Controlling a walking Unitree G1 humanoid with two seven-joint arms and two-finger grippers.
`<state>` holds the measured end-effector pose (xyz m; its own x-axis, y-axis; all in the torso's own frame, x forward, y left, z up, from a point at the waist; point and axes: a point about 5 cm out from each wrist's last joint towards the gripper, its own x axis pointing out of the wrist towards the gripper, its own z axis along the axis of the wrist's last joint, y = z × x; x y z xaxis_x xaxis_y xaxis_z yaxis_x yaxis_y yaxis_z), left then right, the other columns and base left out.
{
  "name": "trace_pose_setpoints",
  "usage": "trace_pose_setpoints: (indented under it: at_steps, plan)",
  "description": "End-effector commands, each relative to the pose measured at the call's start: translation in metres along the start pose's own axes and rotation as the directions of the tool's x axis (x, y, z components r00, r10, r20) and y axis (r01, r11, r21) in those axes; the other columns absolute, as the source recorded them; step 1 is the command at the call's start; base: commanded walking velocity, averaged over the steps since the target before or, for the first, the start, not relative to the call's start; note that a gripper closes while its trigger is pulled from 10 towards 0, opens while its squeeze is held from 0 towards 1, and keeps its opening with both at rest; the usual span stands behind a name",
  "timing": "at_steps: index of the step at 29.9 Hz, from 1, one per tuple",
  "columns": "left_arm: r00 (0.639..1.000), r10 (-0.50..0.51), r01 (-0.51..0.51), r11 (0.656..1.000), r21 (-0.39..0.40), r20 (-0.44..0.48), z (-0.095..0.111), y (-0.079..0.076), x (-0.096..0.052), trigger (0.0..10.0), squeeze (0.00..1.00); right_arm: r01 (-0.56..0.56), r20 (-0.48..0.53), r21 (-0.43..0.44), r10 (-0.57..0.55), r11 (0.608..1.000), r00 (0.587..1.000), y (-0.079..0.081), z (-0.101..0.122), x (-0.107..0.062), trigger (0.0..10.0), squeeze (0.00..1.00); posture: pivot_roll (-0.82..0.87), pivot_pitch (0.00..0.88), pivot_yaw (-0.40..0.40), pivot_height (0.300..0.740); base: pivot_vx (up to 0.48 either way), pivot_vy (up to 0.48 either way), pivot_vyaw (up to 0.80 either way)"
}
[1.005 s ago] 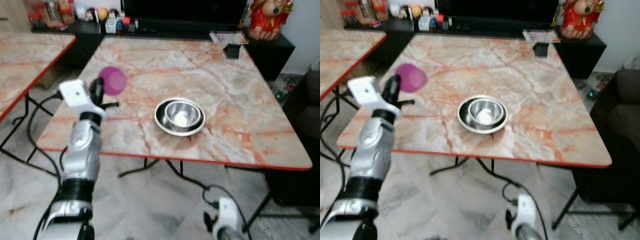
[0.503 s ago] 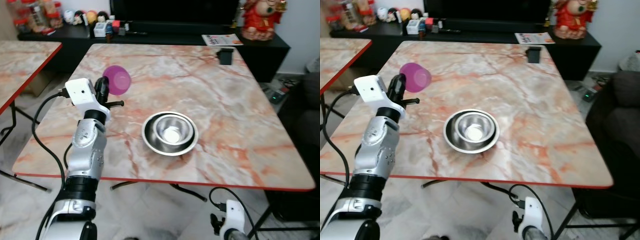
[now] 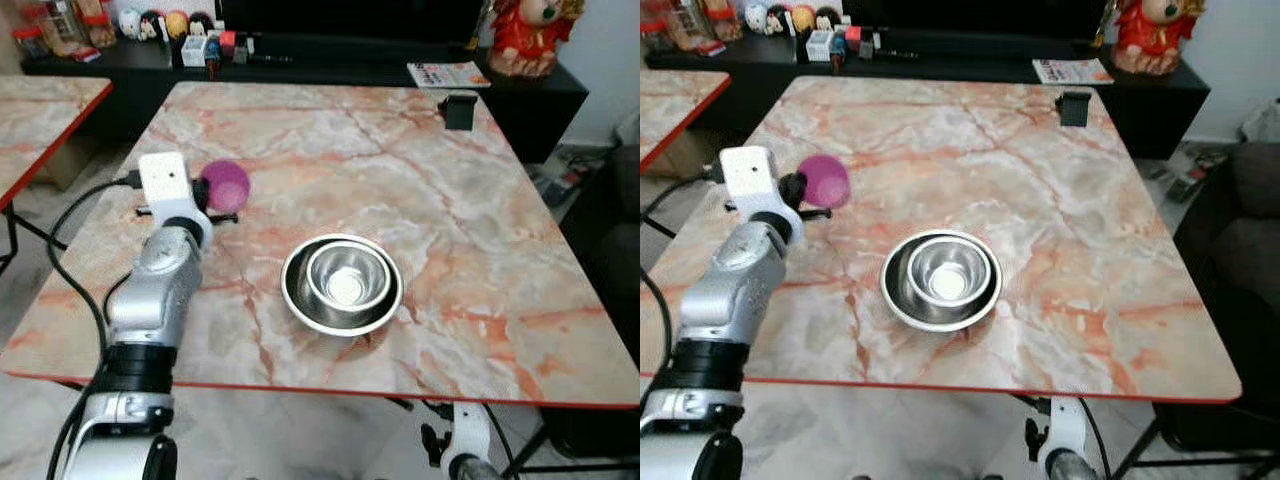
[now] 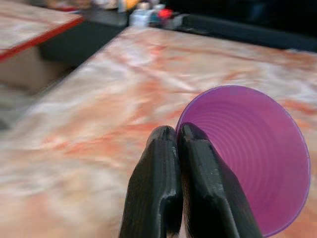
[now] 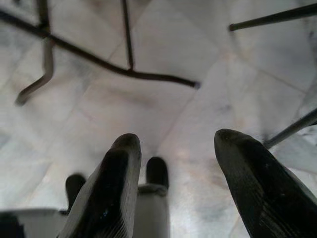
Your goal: Setting the table
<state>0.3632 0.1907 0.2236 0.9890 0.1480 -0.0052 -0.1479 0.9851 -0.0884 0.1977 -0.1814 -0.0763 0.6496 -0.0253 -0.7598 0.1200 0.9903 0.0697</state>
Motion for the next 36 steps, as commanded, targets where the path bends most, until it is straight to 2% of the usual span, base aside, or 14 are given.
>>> trace_pose_setpoints:
  at_steps: [1, 4, 7, 10, 13, 14, 22, 25, 28, 36]
  plan:
    - [0.999, 0.018, -0.018, 1.0, 0.017, 0.049, 0.026, -0.002, 0.0, 10.0, 0.0, 0.003, -0.007, -0.005, -0.003, 1.0, 1.0, -0.002, -0.002, -0.001, 10.0, 0.0, 0.08, 0.133, -0.047, 0.74, 0.0, 0.0, 0.0]
    - [0.999, 0.035, -0.035, 0.999, -0.009, 0.008, 0.038, -0.002, 0.005, 10.0, 0.0, 0.007, -0.009, -0.005, -0.007, 1.0, 1.0, -0.004, -0.003, -0.001, 10.0, 0.0, 0.08, 0.13, -0.043, 0.74, 0.0, 0.0, 0.0]
    - [0.999, 0.004, -0.006, 0.999, -0.046, -0.042, 0.039, -0.005, 0.006, 10.0, 0.0, 0.013, -0.009, -0.003, -0.013, 1.0, 1.0, -0.007, -0.003, -0.001, 10.0, 0.0, 0.09, 0.126, -0.039, 0.74, 0.0, 0.0, 0.0]
    - [0.994, -0.011, 0.0, 0.995, -0.096, -0.111, 0.029, -0.006, 0.006, 10.0, 0.0, 0.016, -0.007, -0.002, -0.017, 1.0, 1.0, -0.008, -0.002, -0.001, 10.0, 0.0, 0.09, 0.127, -0.036, 0.74, 0.0, 0.0, 0.0]
    - [0.975, -0.034, 0.001, 0.989, -0.147, -0.221, 0.009, -0.007, 0.003, 10.0, 0.0, 0.018, -0.005, 0.002, -0.018, 1.0, 1.0, -0.008, -0.001, -0.001, 10.0, 0.0, 0.09, 0.13, -0.033, 0.74, 0.0, 0.0, 0.0]
    - [0.973, -0.035, 0.0, 0.989, -0.15, -0.229, 0.008, -0.007, 0.003, 10.0, 0.0, 0.018, -0.005, 0.002, -0.018, 1.0, 1.0, -0.008, -0.001, -0.001, 10.0, 0.0, 0.09, 0.13, -0.033, 0.74, 0.0, 0.0, 0.0]
    - [0.955, -0.028, -0.017, 0.989, -0.146, -0.296, -0.005, -0.01, -0.003, 10.0, 0.0, 0.009, -0.012, -0.005, -0.009, 1.0, 1.0, -0.006, -0.003, -0.001, 10.0, 0.0, 0.09, 0.136, -0.033, 0.74, 0.0, 0.0, 0.0]
    - [0.943, -0.014, -0.022, 0.994, -0.103, -0.334, -0.014, -0.007, -0.005, 10.0, 0.0, 0.01, -0.017, -0.006, -0.01, 1.0, 1.0, -0.007, -0.005, -0.002, 10.0, 0.0, 0.09, 0.139, -0.033, 0.74, 0.0, 0.0, 0.0]
    - [0.934, -0.012, -0.026, 0.995, -0.1, -0.356, -0.02, -0.006, -0.007, 10.0, 0.0, 0.011, -0.02, -0.009, -0.012, 1.0, 1.0, -0.008, -0.006, -0.002, 10.0, 0.0, 0.09, 0.142, -0.031, 0.74, 0.0, 0.0, 0.0]
    - [0.927, -0.03, -0.012, 0.994, -0.111, -0.373, -0.023, -0.011, -0.01, 10.0, 0.0, 0.014, -0.019, -0.005, -0.014, 1.0, 1.0, -0.009, -0.006, -0.002, 10.0, 0.0, 0.09, 0.14, -0.029, 0.74, 0.0, 0.0, 0.0]
